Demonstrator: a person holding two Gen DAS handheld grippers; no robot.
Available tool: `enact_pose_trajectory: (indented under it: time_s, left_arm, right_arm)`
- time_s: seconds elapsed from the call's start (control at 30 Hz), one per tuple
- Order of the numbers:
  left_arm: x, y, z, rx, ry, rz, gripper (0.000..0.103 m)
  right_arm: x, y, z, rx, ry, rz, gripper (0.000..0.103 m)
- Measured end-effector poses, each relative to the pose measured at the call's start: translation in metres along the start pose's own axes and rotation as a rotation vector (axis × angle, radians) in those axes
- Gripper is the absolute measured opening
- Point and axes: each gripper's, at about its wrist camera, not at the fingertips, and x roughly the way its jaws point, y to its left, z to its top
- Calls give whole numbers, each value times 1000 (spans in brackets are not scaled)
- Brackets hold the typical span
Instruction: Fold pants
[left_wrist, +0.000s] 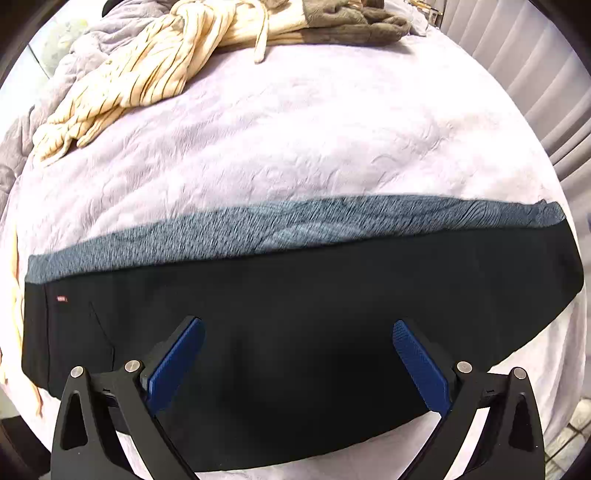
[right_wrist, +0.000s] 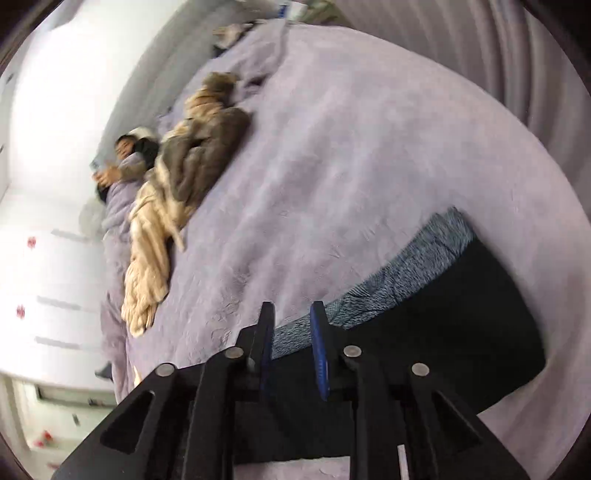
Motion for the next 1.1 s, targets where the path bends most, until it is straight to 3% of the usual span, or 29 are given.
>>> enact_pose_trajectory:
  time_s: [0.03,0.17,0.33,0.37,0.4,0.47,0.53,0.57,0.6,0.63,0.67,0.73,0.77,0.83,0.9,0.97,1.07,1.1]
  left_arm:
    - [1,-3,3,5,2,3,103]
    - [22,-13,19,9,27,37,103]
    - [46,-31,32,-2,49,43,103]
    - [50,-35,36,3,63,57,103]
    - [51,-40,40,6,67,56,103]
    - [42,-49,44,17,12,26,103]
    - [43,-63,47,61,-21,48,103]
    - [51,-67,50,80,3,74,103]
    - [58,-70,52,90,37,99,103]
    - [59,-70,54,80,60,103,103]
    - [52,-67,55,59,49,79,103]
    - [35,-59,57,48,-4,68,103]
    - [26,-55,58,49,-37,78,103]
    - [24,-48,62,40,-65,104,103]
    - [45,-48,73,30,-22,128,103]
    - [77,-48,82,23,8,148,103]
    - [99,-42,102,-10,-21,164,103]
    - [98,-36,110,-40,-18,167,103]
  right_arm:
    - [-13,-7,-8,-12,-13,-17,66]
    - [-49,-67,-42,117,-26,-98,66]
    - [-14,-151,-58,422,14,-50,44]
    - [-4,-163,-54,449,24,-33,21]
    - [-3,-172,-54,459,41,-35,17]
    - [-6,-161,-40,413,12,21,12]
    - [-17,-145,-30,319,-16,43,12]
    - [-16,-142,-27,266,4,-23,12]
    - [-8,-145,-26,229,63,-135,19]
    - [1,-152,-27,236,125,-187,28]
    - [6,-163,-31,291,168,-182,28]
    - [-16,-174,-37,381,111,-126,28]
    - [-30,-171,-39,368,68,-153,28]
    - [-58,-158,-41,302,-32,-178,31]
    - [-67,-134,-33,195,-77,-137,31]
    - [-45,-113,-19,105,-25,-116,31]
    - [25,-112,-3,57,121,-213,29]
    - [38,-116,1,66,131,-225,26]
